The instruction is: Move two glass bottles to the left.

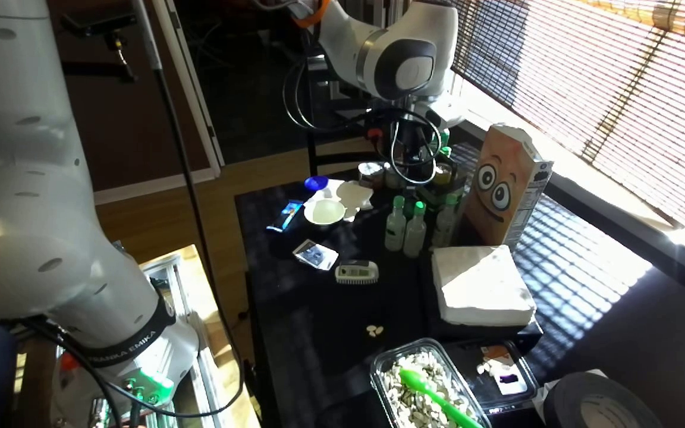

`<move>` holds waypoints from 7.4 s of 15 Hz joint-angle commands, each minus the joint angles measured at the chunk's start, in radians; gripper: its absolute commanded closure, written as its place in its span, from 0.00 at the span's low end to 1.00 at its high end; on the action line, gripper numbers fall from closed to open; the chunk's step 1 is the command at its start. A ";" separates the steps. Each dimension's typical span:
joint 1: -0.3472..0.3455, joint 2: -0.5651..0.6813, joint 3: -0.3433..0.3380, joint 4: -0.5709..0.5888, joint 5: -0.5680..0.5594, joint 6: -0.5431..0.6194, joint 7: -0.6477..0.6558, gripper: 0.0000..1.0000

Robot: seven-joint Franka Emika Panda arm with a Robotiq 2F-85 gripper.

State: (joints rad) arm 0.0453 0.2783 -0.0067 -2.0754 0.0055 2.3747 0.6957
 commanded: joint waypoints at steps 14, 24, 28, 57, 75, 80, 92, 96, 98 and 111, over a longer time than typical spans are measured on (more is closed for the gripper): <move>0.075 0.157 -0.091 0.010 -0.077 0.240 -0.009 0.00; 0.093 0.174 -0.122 0.006 -0.065 0.274 -0.008 0.38; 0.099 0.175 -0.129 0.006 -0.067 0.271 -0.006 0.45; 0.207 0.319 0.048 0.384 -0.061 0.006 -0.331 0.93; 0.228 0.431 0.027 0.629 -0.048 -0.184 -0.325 0.12; 0.156 0.266 -0.009 0.420 0.018 -0.118 -0.219 0.00; -0.002 0.050 0.042 -0.080 0.131 0.088 -0.543 0.00; 0.027 0.061 0.028 -0.112 0.105 0.167 -0.465 0.00; 0.046 0.071 0.003 -0.106 0.072 0.201 -0.408 0.00; 0.081 0.083 -0.046 -0.083 0.010 0.186 -0.293 0.81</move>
State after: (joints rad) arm 0.1021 0.3660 -0.0360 -2.1611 0.0510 2.5640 0.3564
